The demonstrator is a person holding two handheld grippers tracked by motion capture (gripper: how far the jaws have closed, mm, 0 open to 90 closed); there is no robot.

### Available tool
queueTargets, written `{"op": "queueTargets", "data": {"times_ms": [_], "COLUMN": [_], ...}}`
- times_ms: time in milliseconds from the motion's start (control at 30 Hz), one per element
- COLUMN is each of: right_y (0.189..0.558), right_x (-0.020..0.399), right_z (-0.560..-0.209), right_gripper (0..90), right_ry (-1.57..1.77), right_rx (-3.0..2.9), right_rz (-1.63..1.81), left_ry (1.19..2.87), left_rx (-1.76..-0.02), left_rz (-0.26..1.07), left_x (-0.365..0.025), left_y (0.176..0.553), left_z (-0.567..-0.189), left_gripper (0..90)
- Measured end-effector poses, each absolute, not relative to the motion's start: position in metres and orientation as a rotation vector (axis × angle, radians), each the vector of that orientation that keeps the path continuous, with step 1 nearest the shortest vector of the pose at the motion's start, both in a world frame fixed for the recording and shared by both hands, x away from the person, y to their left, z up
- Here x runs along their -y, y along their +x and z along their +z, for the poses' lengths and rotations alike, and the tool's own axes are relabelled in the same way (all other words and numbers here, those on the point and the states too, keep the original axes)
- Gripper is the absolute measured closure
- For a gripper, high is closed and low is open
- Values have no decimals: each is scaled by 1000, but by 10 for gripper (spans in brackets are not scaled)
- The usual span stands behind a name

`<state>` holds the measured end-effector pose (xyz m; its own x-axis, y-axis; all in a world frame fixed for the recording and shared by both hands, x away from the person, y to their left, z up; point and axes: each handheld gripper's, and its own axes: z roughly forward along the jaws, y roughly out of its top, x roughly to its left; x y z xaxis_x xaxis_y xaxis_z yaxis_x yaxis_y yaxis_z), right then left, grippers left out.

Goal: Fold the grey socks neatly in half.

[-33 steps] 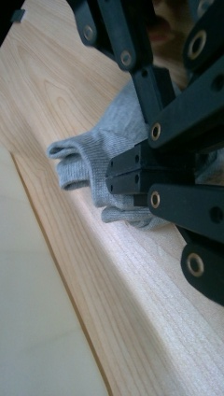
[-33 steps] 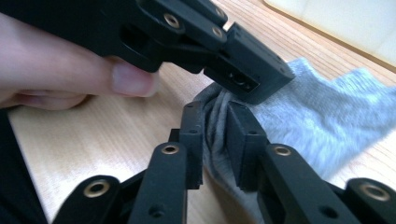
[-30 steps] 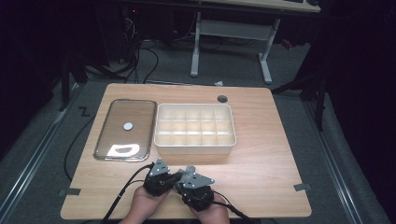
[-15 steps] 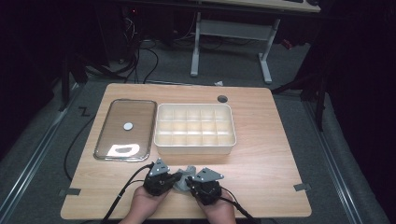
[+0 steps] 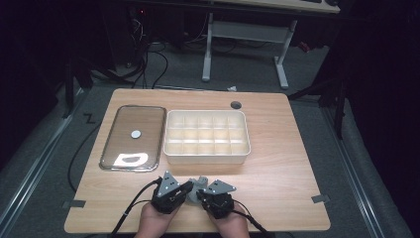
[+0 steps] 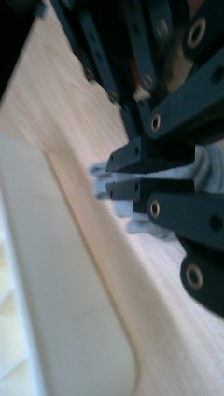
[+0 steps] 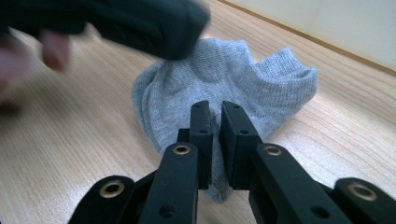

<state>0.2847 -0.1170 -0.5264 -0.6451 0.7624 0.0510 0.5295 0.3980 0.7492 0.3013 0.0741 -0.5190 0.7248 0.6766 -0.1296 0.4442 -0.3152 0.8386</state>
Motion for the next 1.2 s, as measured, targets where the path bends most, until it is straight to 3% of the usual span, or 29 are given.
{"op": "queueTargets", "data": {"times_ms": [300,500,867,967,1133,1200], "right_y": [287,281,287,289,292,290], "right_x": [120,123,128,128,127,124], "right_z": [-527,-510,-523,-528,-526,-521], "right_gripper": [828,679,550,591,805,818], "right_ry": [1151,1188,1430,1459,1483,1437], "right_rx": [-2363,-2298,-2305,-2311,-2349,-2351], "right_rz": [1133,1190,1138,1155,1196,1179], "left_ry": [2071,2064,2062,2064,2067,2071], "left_rx": [-823,-831,-833,-835,-837,-835], "left_rz": [365,325,306,317,331,335], "left_x": [-71,-75,-76,-75,-75,-74], "left_y": [302,305,306,305,304,303], "left_z": [-533,-533,-533,-533,-533,-533], "left_gripper": [888,885,870,871,881,888]}}
